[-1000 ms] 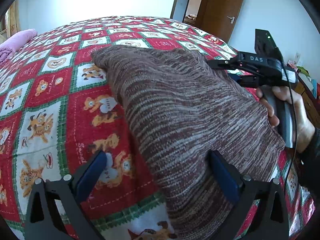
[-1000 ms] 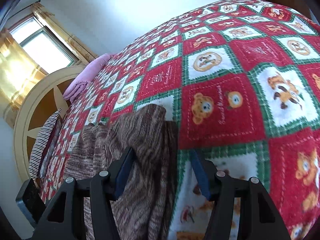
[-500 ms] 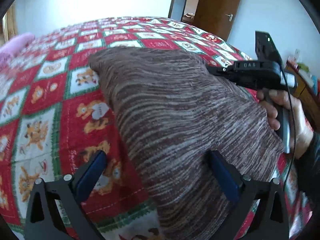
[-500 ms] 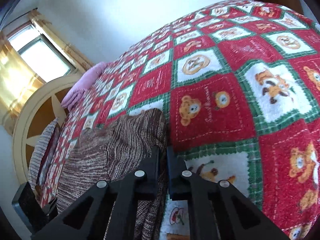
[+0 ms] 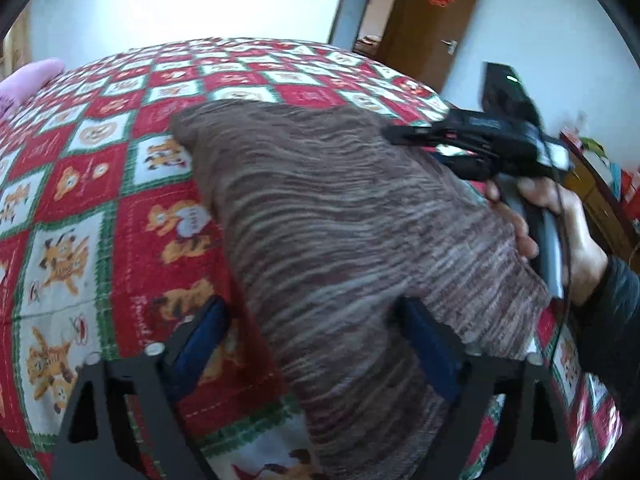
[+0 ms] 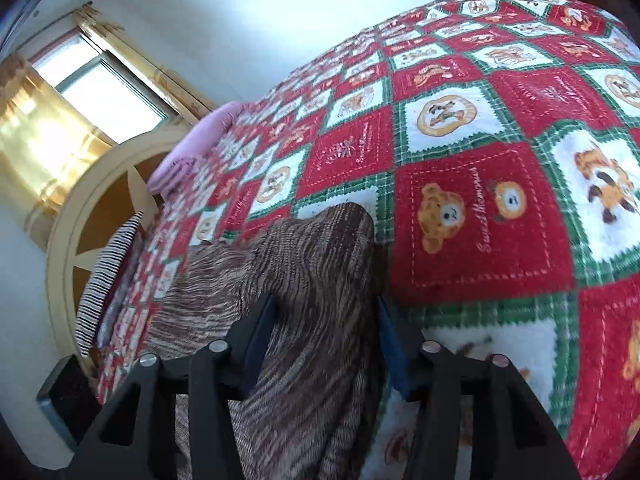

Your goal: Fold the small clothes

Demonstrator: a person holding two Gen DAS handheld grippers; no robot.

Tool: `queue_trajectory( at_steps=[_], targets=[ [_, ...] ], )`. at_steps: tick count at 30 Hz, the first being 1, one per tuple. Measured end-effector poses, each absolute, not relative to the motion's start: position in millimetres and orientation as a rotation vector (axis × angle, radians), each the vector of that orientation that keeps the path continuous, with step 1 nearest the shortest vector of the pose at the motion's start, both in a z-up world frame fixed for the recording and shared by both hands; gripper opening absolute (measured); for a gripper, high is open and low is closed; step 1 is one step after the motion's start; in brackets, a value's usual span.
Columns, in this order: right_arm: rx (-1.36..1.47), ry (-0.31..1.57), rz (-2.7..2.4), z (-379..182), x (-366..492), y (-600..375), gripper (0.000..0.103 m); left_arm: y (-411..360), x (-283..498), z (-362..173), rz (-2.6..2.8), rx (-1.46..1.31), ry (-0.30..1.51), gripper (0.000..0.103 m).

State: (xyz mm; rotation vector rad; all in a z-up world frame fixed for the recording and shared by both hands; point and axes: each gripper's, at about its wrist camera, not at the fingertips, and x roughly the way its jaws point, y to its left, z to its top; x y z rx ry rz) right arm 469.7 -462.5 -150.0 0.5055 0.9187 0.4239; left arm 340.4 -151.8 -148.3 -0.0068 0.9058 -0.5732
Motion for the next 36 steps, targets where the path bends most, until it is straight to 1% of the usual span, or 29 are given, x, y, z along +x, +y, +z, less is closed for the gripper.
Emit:
queue_trajectory(
  at_steps=[2,7,10,11,12,14,16,18,20,29,36],
  targets=[
    [0.544,0.926,0.439,-154.2,470.8,-467.9,0.036,-150.2,339.8,-147.5,-0.602,-0.022,0.906,0.079],
    [0.672,0.95,0.474,-164.4,479.7,-482.5,0.031,-151.4,339.5,-147.3,-0.61,-0.025,0.913,0.079],
    [0.601,0.93,0.471,-159.7,476.0,-469.3,0.031,-152.4,337.9,-146.3,-0.613,-0.018,0.909,0.076],
    [0.585,0.924,0.487,-158.8,473.5,-466.3,0.027,-151.5,337.2,-145.4,-0.621,-0.025,0.906,0.069],
    [0.577,0.921,0.501,-158.6,471.9,-464.5,0.026,-150.9,336.7,-144.5,-0.631,-0.035,0.902,0.062],
    [0.56,0.903,0.503,-157.4,468.8,-462.7,0.025,-150.5,335.7,-143.3,-0.633,-0.045,0.902,0.054],
    [0.547,0.893,0.493,-157.2,468.0,-462.4,0.024,-152.6,334.6,-141.5,-0.628,-0.046,0.907,0.049],
    [0.541,0.888,0.48,-157.1,468.0,-461.8,0.024,-154.7,335.4,-139.5,-0.61,-0.043,0.921,0.04],
    [0.507,0.882,0.458,-154.0,466.1,-458.0,0.023,-154.8,336.1,-136.9,-0.6,-0.055,0.933,0.033],
    [0.408,0.837,0.365,-133.8,451.3,-445.7,0.021,-164.8,327.3,-124.6,-0.539,0.056,0.944,0.026],
    [0.399,0.808,0.348,-118.3,436.3,-437.1,0.021,-157.6,318.6,-115.2,-0.541,0.062,0.932,0.025]
  ],
)
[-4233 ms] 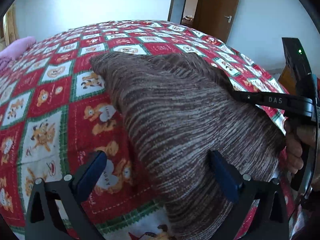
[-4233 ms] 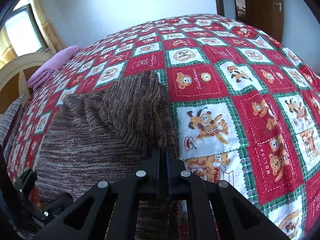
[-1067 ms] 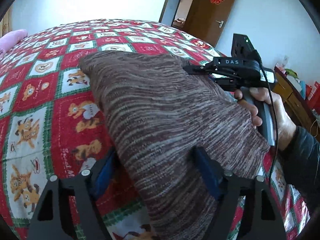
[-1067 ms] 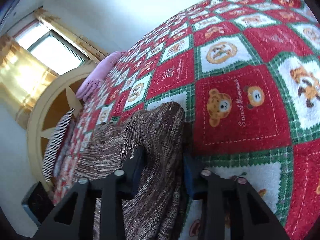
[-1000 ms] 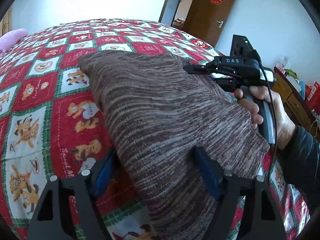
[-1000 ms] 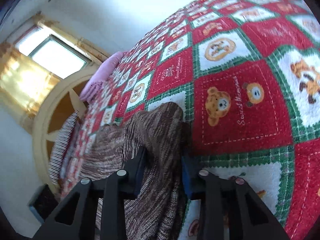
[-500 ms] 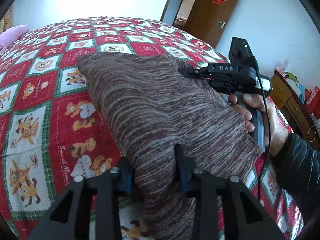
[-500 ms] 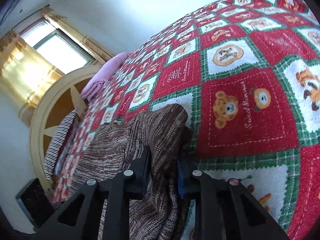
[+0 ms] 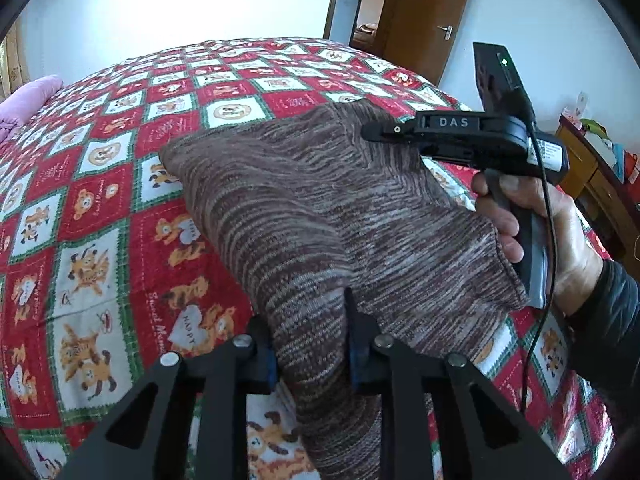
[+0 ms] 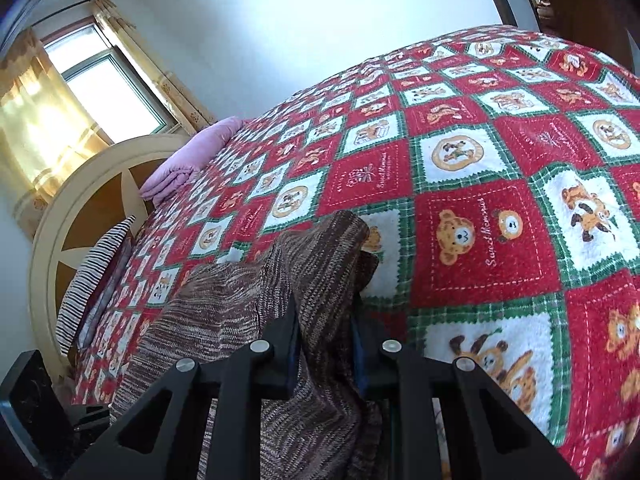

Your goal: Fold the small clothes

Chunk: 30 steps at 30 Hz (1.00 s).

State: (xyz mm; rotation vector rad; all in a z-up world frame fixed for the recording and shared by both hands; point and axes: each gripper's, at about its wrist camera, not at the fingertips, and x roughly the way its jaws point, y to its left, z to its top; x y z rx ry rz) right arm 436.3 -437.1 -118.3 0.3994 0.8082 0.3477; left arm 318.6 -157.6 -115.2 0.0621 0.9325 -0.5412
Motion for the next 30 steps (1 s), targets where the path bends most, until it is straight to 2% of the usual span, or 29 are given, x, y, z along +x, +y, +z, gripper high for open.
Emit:
queue_trajectory(
  at_steps=[17,30],
  targets=[
    [0.363,0.788,0.368,-88.8,391.9,-394.8,0.021,-130.9,285.5,-88.0,-0.534,0.054,0.893,0.024],
    [0.354,0.773,0.471,-75.2,368.8,-337.5,0.02,-82.1,248.3,-68.1,-0.487,0.022,0.861,0.024]
  ],
)
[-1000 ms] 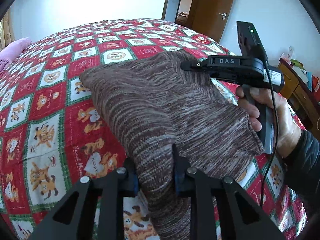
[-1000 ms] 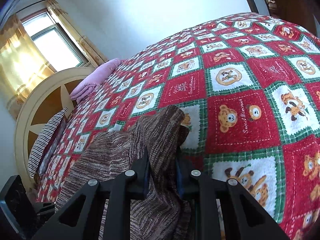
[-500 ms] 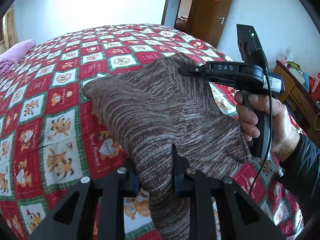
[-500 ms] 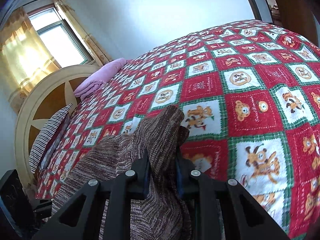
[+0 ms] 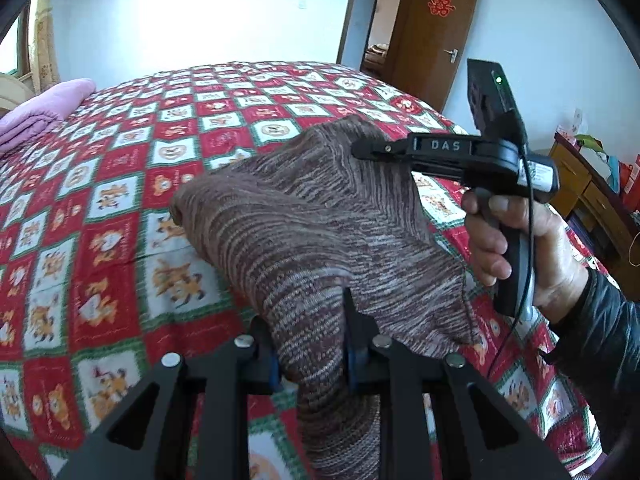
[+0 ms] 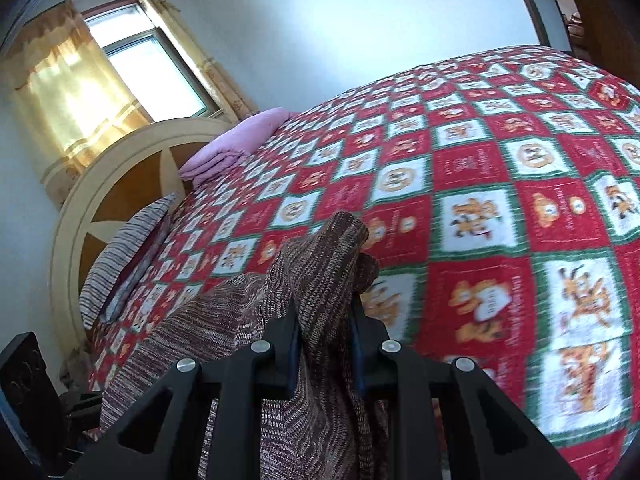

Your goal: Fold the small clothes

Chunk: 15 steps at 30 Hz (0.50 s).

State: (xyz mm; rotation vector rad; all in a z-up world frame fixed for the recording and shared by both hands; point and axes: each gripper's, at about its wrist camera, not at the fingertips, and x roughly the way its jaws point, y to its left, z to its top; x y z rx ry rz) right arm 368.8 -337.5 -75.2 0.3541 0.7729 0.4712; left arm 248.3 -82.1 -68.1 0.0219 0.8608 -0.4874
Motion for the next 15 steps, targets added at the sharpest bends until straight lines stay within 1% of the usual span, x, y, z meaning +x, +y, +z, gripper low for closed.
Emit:
queue_trajectory(
  at_steps=[15],
  targets=[
    [0.331,0.761,0.601,-66.0,351.9,-255.0,0.02,-22.1,212.5,-59.1,-0.374,-0.02,0.823,0.024]
  ],
)
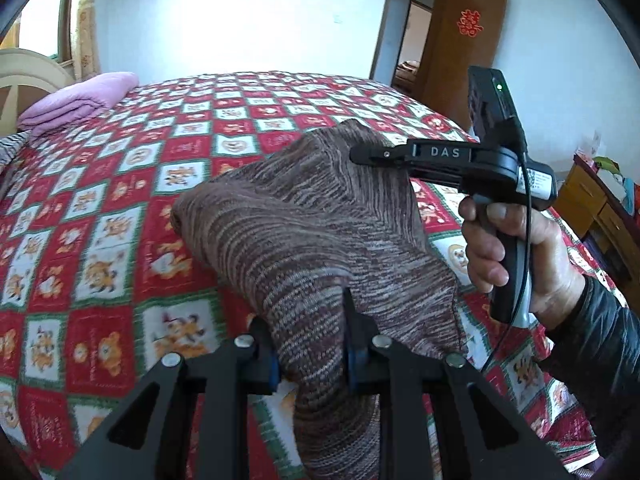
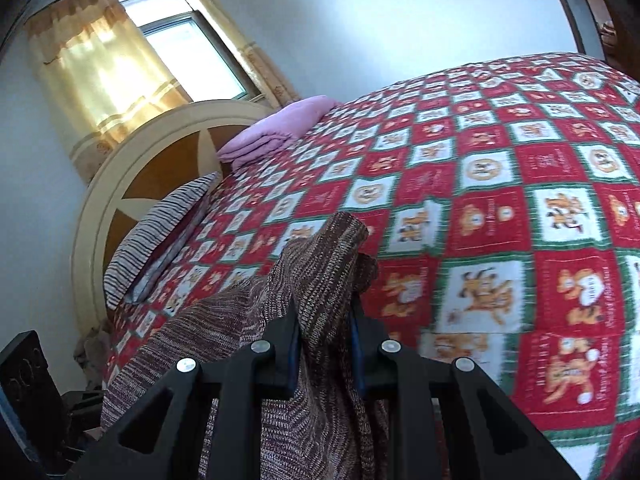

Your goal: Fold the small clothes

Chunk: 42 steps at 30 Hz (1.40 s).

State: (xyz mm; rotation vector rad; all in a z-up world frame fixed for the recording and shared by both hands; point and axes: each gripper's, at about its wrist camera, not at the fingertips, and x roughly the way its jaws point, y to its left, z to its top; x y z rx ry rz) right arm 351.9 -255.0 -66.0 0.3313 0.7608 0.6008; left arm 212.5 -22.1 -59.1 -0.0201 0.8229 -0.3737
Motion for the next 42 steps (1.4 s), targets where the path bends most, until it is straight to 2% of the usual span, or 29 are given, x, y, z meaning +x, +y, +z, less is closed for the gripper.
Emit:
queue_trajectory(
  at_steps=[25,42],
  targets=[
    [0.244,0.797,0.814,-41.9,354.4,-112.2,0.02,60.3,168.2,-37.8,-0.214,-0.024,0.742,0.023],
    [0.15,0.882,0.937,-53.8,356.4,-18.1,0.02,106.8,142.2,-42.3,-0.092,-0.039,0.738,0.023]
  ],
)
